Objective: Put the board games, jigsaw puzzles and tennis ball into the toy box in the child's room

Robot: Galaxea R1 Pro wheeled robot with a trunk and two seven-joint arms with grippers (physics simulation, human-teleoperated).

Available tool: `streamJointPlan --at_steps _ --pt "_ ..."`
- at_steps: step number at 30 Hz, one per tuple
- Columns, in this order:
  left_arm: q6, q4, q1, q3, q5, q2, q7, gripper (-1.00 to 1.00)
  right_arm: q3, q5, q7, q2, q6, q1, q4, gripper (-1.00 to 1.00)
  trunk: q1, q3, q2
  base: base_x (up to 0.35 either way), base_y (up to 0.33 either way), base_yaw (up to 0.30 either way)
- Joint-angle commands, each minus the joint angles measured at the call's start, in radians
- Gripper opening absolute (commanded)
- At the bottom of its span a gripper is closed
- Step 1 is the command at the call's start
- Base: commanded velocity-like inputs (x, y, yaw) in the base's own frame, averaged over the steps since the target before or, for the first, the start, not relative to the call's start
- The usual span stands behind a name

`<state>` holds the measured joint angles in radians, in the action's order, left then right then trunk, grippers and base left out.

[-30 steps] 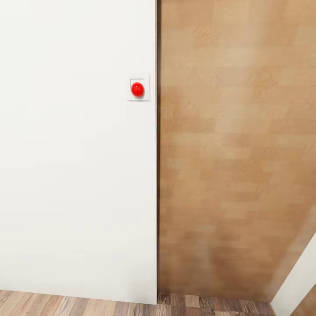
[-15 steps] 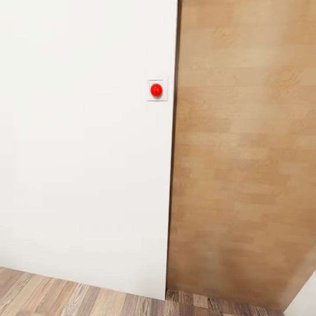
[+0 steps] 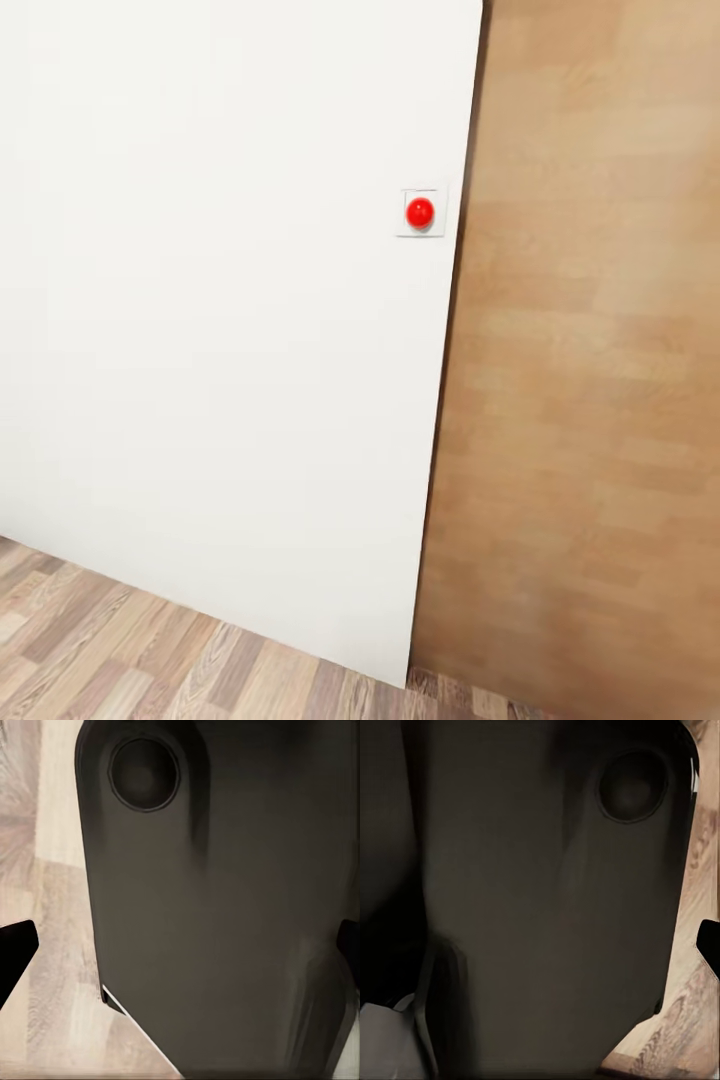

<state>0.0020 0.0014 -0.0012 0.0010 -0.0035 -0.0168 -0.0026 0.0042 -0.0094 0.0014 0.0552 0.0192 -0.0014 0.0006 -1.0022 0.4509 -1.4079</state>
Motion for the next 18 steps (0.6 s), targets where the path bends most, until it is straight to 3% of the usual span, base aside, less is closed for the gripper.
streamJointPlan --at_steps 1,18 --pt "0.001 0.000 0.000 -0.002 -0.002 0.000 0.000 1.00 0.000 -0.002 0.000 0.000 0.002 0.000 0.000 1.00 0.004 -0.003 0.007 -0.001 0.000 0.286" --pt "0.003 0.000 0.000 -0.010 -0.004 0.000 -0.001 1.00 -0.005 -0.006 0.000 0.000 0.001 0.000 0.001 1.00 0.069 -0.056 0.126 0.000 0.000 0.286"
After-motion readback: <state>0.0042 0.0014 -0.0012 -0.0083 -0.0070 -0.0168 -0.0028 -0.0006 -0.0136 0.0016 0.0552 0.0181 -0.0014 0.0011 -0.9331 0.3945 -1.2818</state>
